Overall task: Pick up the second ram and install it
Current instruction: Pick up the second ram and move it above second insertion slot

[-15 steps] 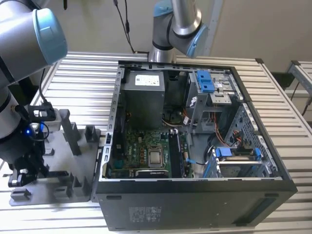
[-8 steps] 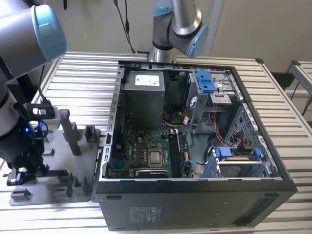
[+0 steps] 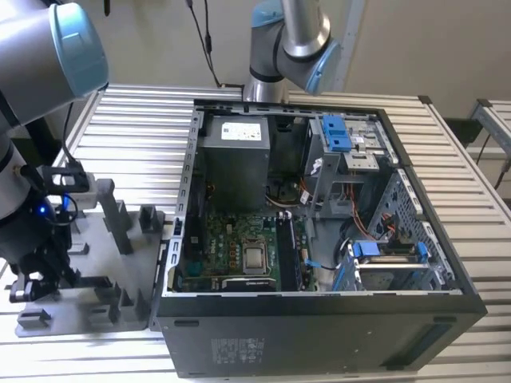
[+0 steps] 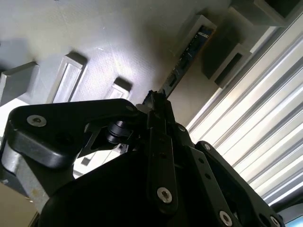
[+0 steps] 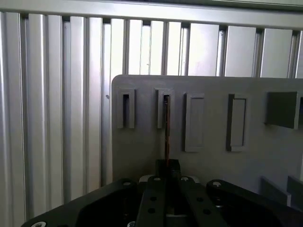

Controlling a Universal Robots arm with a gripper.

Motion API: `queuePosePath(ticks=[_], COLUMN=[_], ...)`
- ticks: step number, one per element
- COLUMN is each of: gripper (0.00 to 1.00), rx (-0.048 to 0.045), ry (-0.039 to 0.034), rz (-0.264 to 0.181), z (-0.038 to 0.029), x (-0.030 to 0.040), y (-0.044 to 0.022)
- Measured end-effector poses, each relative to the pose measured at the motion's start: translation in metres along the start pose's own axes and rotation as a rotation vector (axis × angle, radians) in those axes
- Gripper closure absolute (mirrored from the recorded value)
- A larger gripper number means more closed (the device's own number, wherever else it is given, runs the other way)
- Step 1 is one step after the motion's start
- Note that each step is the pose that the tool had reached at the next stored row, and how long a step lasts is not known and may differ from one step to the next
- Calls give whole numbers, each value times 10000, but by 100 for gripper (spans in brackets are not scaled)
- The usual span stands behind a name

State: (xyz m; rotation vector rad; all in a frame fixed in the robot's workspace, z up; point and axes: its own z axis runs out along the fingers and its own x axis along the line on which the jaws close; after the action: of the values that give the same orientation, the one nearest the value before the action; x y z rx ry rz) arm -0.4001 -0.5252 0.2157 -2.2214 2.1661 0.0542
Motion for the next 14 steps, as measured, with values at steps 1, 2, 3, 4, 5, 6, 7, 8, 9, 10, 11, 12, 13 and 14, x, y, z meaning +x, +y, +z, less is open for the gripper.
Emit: queuePosePath(ticks=[1, 2, 3, 4, 5, 6, 7, 8, 9, 10, 11, 12, 13, 14], gripper=[86, 86, 86, 86, 86, 86, 86, 86, 86, 86, 86, 86, 86, 86], rx=[1, 0, 0, 0, 1, 0, 0, 1, 1, 1, 1, 1, 2, 1], ry=[-1, 0, 0, 0, -1, -1, -1, -1, -1, -1, 0, -1, -2, -1], rz=[0, 0, 0, 0, 0, 0, 0, 0, 0, 0, 0, 0, 0, 0], z=[-4, -9, -15, -19, -23, -29, -33, -36, -40, -44, -47, -49, -51, -53], x=[0, 0, -1, -1, -1, -2, -2, -2, -2, -2, -3, -3, -3, -3], y=[0, 0, 0, 0, 0, 0, 0, 0, 0, 0, 0, 0, 0, 0])
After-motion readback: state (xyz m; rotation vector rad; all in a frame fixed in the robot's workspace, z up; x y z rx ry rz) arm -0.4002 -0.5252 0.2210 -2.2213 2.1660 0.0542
